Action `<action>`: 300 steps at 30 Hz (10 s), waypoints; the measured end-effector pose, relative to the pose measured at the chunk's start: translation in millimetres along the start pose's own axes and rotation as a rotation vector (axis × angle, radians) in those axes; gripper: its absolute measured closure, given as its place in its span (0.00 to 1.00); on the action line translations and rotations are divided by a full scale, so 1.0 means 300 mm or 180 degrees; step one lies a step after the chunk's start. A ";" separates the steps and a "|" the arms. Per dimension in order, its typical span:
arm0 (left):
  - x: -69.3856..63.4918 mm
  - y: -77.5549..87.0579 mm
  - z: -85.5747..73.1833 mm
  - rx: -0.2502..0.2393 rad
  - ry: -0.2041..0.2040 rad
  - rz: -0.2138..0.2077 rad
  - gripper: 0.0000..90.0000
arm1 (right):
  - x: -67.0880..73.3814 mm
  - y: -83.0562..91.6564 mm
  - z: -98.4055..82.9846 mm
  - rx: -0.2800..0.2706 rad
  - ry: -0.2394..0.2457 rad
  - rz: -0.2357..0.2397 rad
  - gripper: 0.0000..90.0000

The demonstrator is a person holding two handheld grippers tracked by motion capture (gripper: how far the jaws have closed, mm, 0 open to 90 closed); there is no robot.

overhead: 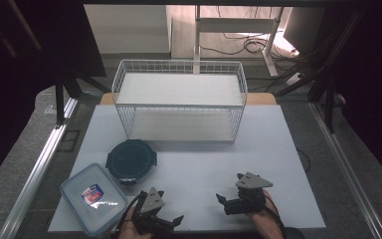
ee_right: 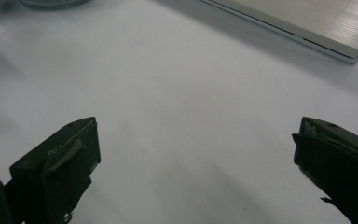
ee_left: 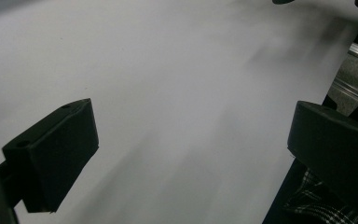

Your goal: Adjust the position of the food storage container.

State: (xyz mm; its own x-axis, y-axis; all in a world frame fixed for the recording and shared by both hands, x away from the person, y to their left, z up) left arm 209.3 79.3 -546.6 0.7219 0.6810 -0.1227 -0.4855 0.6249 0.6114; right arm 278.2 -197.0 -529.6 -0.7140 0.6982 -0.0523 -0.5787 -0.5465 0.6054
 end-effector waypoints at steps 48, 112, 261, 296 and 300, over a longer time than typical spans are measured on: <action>0.243 0.329 0.140 -0.0182 0.0336 0.0217 0.62 | 0.012 0.007 0.049 0.0056 0.0039 -0.0013 0.01; 0.317 0.082 0.282 0.0755 0.0410 0.0051 1.00 | 0.025 -0.033 0.087 0.0201 -0.0174 0.0136 0.00; 0.558 0.590 -0.392 0.0222 0.1716 0.1154 1.00 | 0.041 -0.166 0.216 0.0850 0.0256 0.0510 0.99; 0.432 0.285 -0.094 0.0404 0.0976 0.0477 1.00 | 0.059 -0.117 0.180 0.0783 0.0175 0.0616 0.98; 0.573 0.340 -0.102 0.0211 0.1187 0.0680 1.00 | 0.008 -0.096 0.176 0.0741 0.0115 0.0327 0.99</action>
State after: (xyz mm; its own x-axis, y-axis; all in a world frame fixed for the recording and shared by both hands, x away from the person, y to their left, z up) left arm 268.6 271.8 -529.1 0.3752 0.8913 -0.2545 -0.5633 0.4372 0.7011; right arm 314.1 -155.1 -505.2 -0.7805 0.6251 -0.0069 -0.3990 -0.4896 0.7753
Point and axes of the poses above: each handheld gripper's, and its own axes: y roughly backward along the jaws, z roughly out of its top, x roughly to its left, the point moved 3 cm from there along -y, roughly forward along the jaws, and after that the axes turned 1 degree about x, right-handed, at the moved point
